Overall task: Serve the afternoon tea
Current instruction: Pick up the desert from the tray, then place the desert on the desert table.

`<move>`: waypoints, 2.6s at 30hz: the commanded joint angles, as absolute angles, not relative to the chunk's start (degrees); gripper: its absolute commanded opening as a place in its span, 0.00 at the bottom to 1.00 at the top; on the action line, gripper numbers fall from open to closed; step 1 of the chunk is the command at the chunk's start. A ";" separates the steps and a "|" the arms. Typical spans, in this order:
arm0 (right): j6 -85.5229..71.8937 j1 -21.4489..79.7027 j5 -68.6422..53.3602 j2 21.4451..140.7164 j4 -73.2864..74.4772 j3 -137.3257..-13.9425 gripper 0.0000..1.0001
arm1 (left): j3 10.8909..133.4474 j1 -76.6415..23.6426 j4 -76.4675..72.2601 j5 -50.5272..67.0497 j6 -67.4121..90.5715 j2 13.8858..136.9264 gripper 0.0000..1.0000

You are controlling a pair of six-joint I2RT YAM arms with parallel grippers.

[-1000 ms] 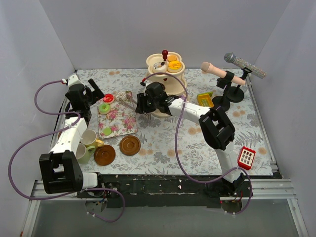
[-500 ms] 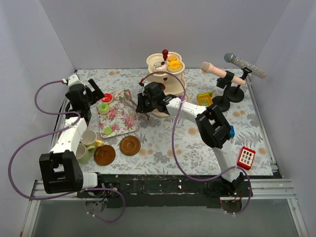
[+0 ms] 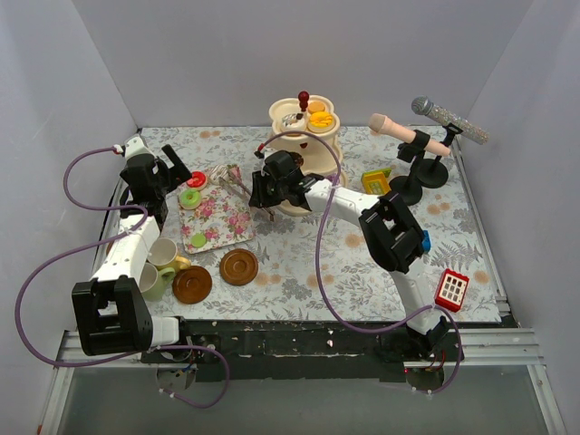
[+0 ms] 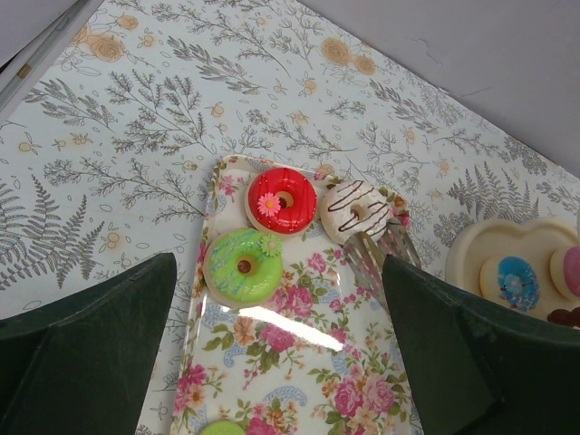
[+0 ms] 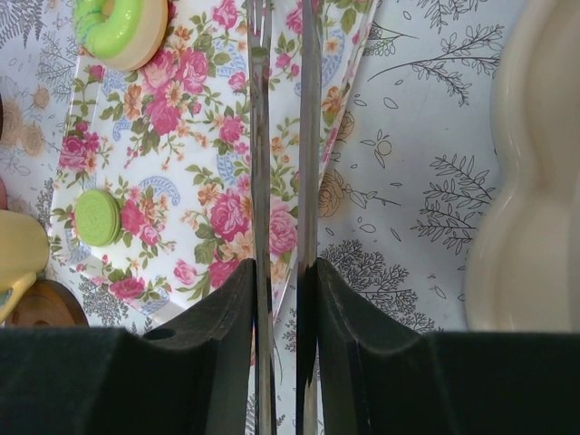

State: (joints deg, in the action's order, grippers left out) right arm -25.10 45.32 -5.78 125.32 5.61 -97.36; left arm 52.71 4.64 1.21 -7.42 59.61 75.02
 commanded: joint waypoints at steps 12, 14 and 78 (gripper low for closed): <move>-24.79 46.49 -6.15 111.37 3.16 -88.51 0.15 | 52.47 4.66 0.35 -6.94 59.24 74.44 0.98; -24.44 46.93 -6.68 109.26 3.43 -87.11 0.15 | 52.38 4.66 0.35 -6.94 59.24 74.27 0.98; -12.13 11.78 -24.08 68.63 30.76 -70.83 0.14 | 50.89 4.66 -1.14 -6.59 59.41 72.42 0.98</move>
